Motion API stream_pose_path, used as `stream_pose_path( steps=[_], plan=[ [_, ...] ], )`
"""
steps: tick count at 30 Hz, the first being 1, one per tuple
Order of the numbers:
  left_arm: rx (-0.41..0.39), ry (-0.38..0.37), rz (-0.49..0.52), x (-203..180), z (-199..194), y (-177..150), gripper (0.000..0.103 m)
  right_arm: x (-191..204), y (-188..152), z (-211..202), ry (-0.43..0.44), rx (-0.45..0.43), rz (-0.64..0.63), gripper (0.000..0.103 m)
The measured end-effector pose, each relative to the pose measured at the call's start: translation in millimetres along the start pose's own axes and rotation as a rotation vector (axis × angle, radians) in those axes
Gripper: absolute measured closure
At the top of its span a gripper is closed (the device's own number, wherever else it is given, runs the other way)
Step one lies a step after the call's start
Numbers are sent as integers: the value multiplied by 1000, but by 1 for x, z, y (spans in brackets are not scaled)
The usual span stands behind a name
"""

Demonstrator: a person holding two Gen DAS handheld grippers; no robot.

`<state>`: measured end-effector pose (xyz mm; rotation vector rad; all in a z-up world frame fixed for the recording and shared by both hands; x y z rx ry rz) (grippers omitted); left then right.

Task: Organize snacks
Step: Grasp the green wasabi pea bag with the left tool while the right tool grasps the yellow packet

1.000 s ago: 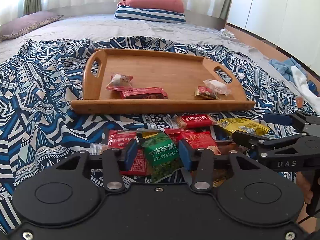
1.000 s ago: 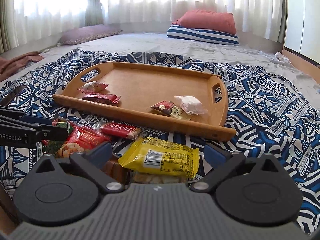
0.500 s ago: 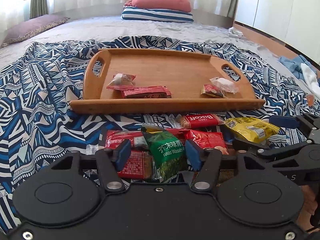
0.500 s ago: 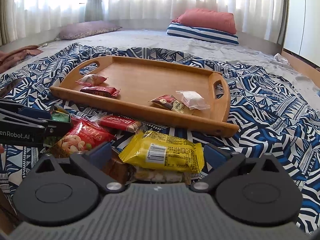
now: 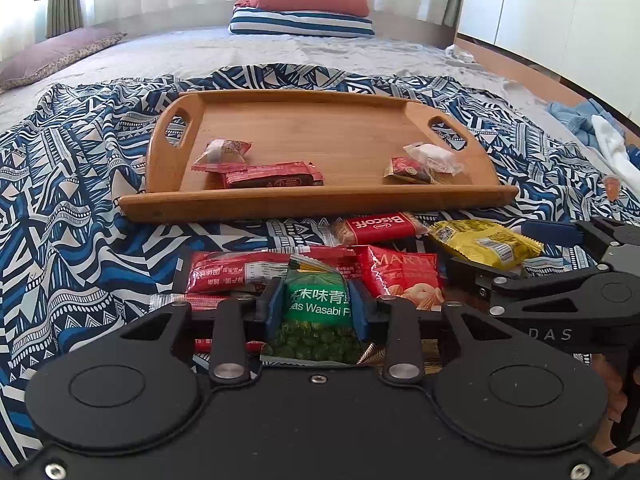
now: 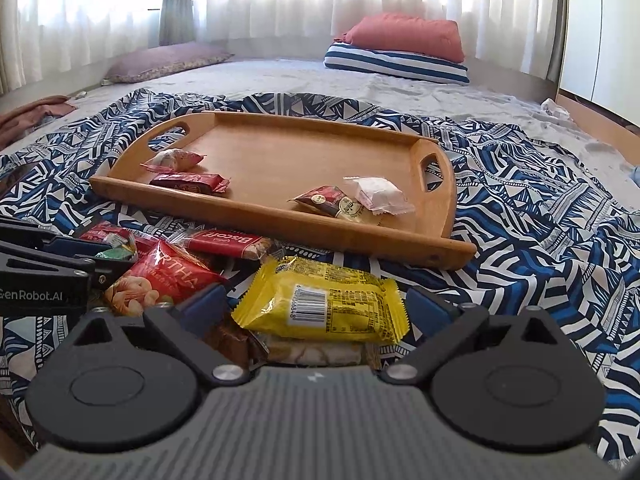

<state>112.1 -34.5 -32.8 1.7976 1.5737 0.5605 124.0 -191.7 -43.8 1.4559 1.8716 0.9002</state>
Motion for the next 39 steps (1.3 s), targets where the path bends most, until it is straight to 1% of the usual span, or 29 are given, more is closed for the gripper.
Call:
stream_pose_path(
  steps=[3,7,11,15,23,27,31,33,35,39],
  plan=[
    [-4,-3,17,-2,-3,1,71,0,0,0,-1,0,-4,7],
    [-9,-6,13,-1,-7,2,71,1,1,-2,-1,-8,-15,12],
    [-18,9,24,0,-10,4,71,2,2,-3,0,-10,-17,12],
    [-17,8,26,1,-11,5,71,0,1,0,4,-6,3,11],
    [-21,11,16,3,-10,7,71,-12,-1,16,18,41,123,10],
    [-23,12,12,4,-11,7,71,-12,-3,20,14,44,131,10],
    [-27,15,4,7,-12,9,71,-9,-2,19,12,34,112,15],
    [-29,15,0,8,-12,11,71,-8,-1,18,7,31,103,19],
    [-32,16,-2,9,-12,12,71,-7,-1,16,1,26,97,26],
    [-38,16,-5,10,-14,14,71,-7,0,13,1,16,98,30]
  ],
)
Point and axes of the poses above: each gripper's, at about its wrist camera, not at the fingertips, and z roughly the way its jaws point, x to its left, y to its top, the point moved 8 cm from there along z, roughly the way its jaws point, and after that the axes turned 3 degrees about -z, right-handed, at the moved point
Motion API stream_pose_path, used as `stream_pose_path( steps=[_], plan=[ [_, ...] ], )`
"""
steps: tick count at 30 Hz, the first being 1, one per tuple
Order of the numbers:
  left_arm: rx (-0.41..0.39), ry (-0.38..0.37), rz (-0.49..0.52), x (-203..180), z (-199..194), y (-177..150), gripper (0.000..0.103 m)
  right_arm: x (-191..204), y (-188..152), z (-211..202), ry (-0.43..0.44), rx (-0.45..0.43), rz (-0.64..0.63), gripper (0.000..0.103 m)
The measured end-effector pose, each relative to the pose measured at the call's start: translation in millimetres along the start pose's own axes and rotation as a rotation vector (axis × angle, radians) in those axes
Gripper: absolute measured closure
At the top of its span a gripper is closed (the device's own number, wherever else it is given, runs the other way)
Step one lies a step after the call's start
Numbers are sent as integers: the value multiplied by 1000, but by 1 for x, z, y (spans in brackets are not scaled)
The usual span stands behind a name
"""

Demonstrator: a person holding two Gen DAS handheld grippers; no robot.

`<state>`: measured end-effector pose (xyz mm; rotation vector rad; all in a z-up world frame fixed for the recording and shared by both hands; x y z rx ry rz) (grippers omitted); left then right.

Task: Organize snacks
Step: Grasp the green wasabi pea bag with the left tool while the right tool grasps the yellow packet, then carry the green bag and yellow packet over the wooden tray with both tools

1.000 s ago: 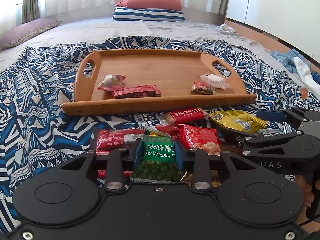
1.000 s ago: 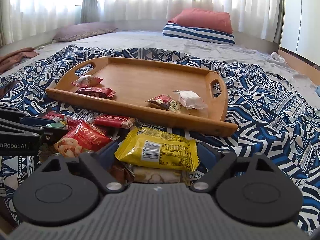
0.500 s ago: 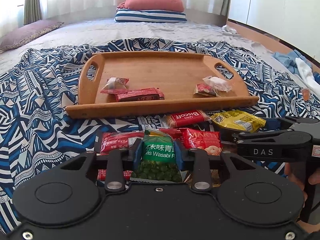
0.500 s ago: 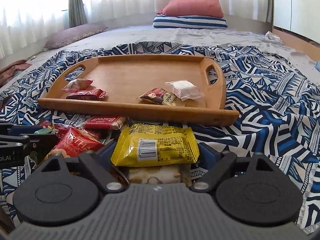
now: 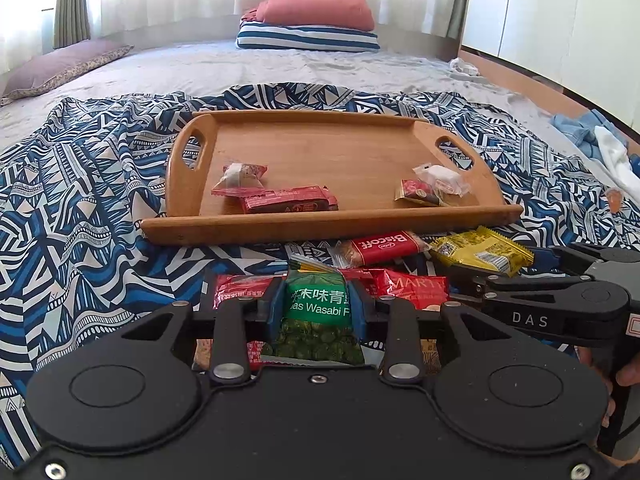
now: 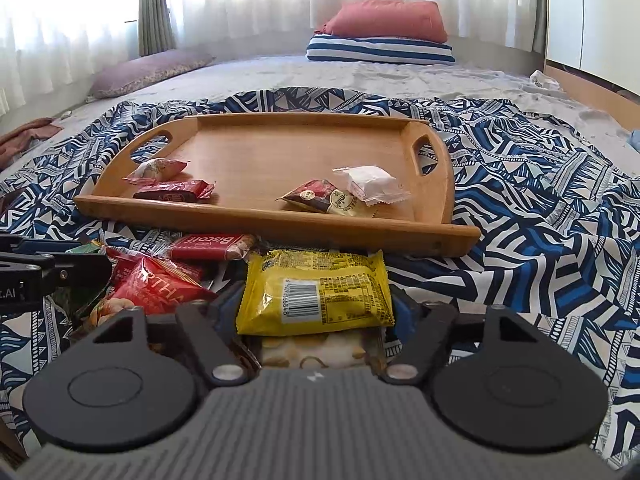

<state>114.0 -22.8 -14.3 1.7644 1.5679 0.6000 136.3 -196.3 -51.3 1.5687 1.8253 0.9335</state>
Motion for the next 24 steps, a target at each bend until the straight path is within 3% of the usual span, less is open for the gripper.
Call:
stream_pose_path(
  steps=[24],
  plan=[
    [-32,16,-42,15,-7,14,71,-4,9,-25,-59,-55,-65,32]
  ],
)
Point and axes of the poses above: each gripper's, at about its wrist camera, not at the fingertips, and z roughly the way its jaws point, x to its left, y to its top, the point moved 8 cm from there along z, roughly the way its jaws point, and after that the axes turned 3 degrees about -z, right-handed, at the moved point
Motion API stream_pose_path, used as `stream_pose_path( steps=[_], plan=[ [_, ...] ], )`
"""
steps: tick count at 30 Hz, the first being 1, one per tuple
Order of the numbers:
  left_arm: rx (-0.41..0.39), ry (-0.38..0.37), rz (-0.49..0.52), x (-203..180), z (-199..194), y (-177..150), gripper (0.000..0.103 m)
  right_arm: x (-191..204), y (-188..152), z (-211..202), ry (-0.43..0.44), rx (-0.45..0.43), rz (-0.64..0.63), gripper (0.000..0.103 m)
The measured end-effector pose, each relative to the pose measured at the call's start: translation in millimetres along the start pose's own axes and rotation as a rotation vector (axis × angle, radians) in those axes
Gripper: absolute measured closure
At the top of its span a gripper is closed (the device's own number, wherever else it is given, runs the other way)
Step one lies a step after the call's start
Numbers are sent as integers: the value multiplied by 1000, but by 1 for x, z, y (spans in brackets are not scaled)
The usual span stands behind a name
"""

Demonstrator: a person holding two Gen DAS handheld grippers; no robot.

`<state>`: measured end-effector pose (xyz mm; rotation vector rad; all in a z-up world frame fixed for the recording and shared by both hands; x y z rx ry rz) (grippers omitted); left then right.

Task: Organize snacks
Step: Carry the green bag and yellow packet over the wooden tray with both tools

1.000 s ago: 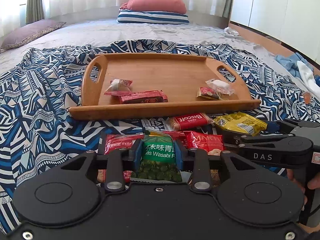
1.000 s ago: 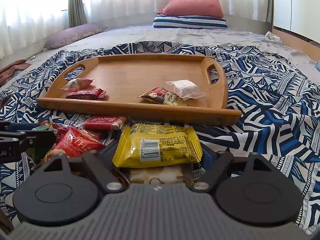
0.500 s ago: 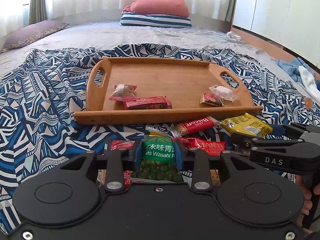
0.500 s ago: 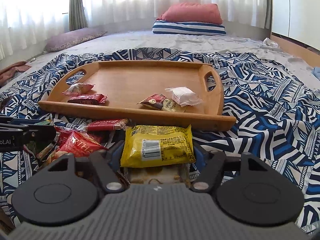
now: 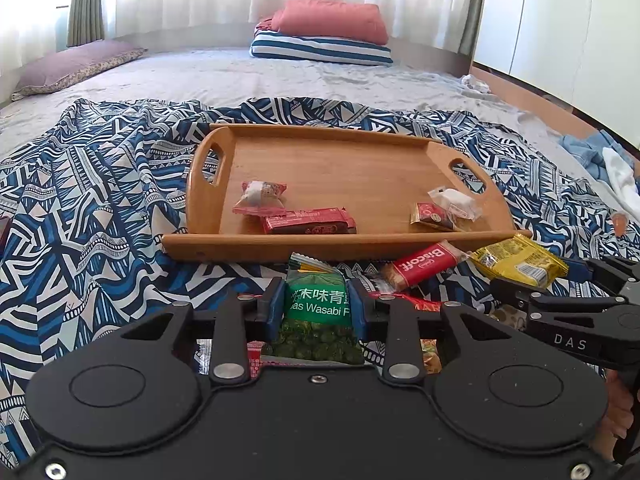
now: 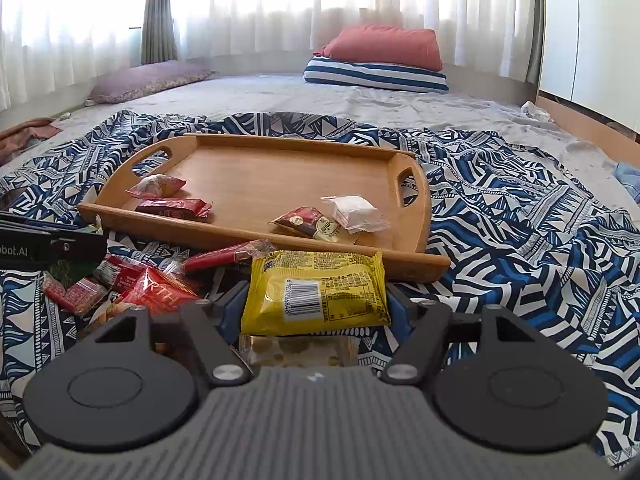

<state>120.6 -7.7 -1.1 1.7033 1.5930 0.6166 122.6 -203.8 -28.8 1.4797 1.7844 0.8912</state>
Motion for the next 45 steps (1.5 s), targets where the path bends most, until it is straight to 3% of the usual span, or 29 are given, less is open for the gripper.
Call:
stream_pose_path(
  steps=[11,23,29,35,45],
  plan=[
    [2,12,-19,7,2,3,71,-16,-12,8,-165,58,-98,32],
    [0,16,-33,9,2,3,71,-20,-12,7,-306,52,-207,31],
    [-3,19,-39,11,2,4,71,-28,-13,6,-330,52,-170,32],
    [-3,16,-42,11,1,4,71,-34,0,-10,-180,-36,-15,32],
    [2,2,-48,8,2,4,71,-20,21,-29,-75,-116,19,32]
  ],
)
Point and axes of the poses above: each gripper's, at about its wrist camera, not at the fingertips, and z roughly the way its jaws point, x to its left, y to its top, the point moved 8 cm from there along z, roughly the way its jaws point, and after that the axes turned 3 degrees about -z, right-handed, at the moved point
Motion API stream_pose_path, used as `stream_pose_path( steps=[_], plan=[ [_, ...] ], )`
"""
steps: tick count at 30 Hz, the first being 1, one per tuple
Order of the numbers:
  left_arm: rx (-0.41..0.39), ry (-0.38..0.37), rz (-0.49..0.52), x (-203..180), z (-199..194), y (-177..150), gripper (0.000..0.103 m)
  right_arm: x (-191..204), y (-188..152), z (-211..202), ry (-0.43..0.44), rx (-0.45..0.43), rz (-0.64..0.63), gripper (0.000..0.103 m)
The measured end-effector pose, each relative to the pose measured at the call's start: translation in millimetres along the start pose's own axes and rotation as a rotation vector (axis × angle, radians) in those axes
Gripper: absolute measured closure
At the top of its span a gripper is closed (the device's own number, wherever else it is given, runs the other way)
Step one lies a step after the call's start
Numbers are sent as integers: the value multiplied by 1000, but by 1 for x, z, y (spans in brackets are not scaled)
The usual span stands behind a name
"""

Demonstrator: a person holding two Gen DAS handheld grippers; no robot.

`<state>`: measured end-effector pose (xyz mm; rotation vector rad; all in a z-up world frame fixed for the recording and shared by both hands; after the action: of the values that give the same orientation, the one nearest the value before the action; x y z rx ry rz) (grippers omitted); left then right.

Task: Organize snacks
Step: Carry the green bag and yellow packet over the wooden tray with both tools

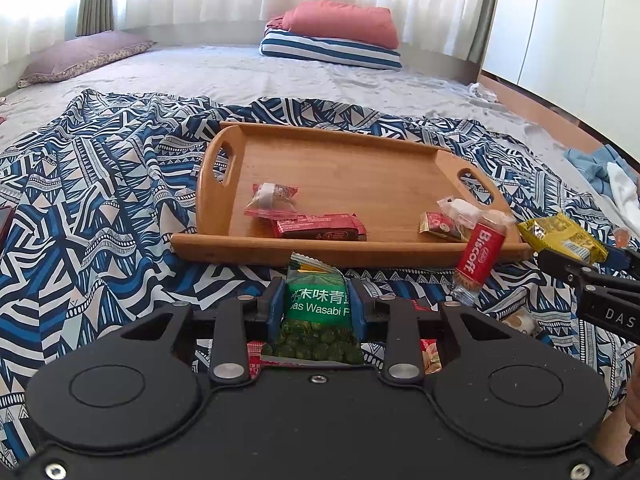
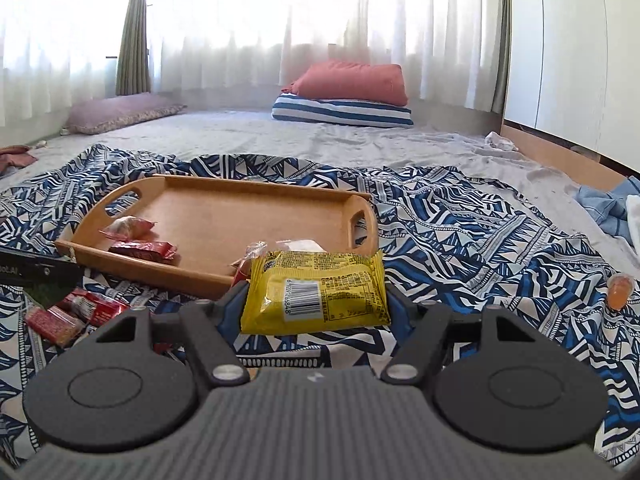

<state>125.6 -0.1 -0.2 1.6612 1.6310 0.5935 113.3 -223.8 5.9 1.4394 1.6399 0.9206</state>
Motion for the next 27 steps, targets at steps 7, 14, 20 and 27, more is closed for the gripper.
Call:
stream_pose_path(
  steps=[7,14,20,27],
  plan=[
    [-10,-5,-7,2,0,7,71,4,8,-1,4,-16,-10,32],
    [-30,-8,-7,2,5,29,71,-1,12,13,1,15,17,32],
    [-50,-9,-1,-1,14,55,71,-4,26,29,4,23,35,32],
    [-42,-18,-17,0,32,87,71,-8,46,54,18,46,55,32]
  ],
)
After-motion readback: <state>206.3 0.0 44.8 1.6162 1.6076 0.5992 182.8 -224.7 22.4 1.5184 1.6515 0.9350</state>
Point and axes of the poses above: each gripper's, at about its wrist camera, not at the fingertips, and z roughly the way its jaws point, x to its left, y to its top, the point moved 8 cm from there along z, roughly the way its jaws point, and after that the axes turned 3 degrees about -z, right-handed, at the moved point
